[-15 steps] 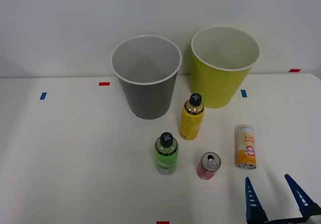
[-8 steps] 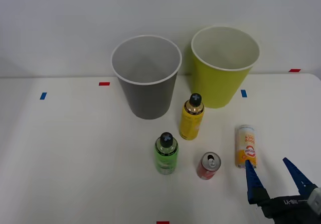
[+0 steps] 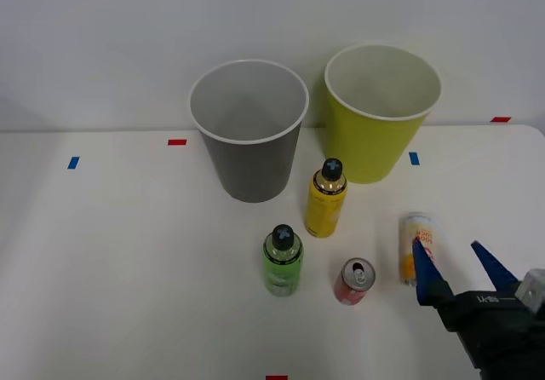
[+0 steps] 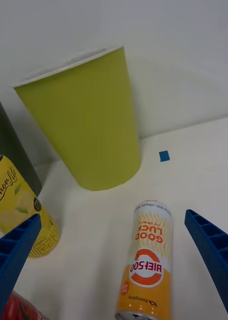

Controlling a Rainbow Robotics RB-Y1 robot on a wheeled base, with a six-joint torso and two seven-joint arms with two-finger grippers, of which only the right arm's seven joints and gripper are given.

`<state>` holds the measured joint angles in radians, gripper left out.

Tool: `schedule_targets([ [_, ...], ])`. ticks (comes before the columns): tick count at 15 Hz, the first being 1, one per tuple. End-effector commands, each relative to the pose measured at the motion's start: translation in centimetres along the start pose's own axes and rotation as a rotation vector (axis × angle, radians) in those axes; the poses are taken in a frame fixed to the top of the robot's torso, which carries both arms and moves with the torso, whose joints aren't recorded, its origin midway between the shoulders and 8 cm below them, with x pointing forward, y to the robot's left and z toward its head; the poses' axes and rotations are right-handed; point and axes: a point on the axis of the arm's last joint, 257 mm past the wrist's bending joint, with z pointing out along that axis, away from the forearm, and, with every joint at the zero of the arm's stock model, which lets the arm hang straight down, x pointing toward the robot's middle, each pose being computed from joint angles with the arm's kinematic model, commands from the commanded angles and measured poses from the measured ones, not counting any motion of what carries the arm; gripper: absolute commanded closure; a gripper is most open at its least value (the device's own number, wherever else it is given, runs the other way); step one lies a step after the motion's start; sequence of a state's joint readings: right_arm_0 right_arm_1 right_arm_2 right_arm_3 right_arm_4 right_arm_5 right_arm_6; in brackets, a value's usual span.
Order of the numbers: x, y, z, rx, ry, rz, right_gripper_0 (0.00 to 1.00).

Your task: Put cans in the gray bin, plastic bottles in the light green bin

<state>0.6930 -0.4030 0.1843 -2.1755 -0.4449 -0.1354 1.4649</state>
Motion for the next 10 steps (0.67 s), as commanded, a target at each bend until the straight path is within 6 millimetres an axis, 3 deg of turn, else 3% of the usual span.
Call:
schedule_targets([
  [1, -1.4, 0.1, 1.3, 0.005, 0.024, -0.003, 0.0],
  [10, -2.7, -2.7, 4.5, 0.063, 0.132, -0.072, 0.0],
])
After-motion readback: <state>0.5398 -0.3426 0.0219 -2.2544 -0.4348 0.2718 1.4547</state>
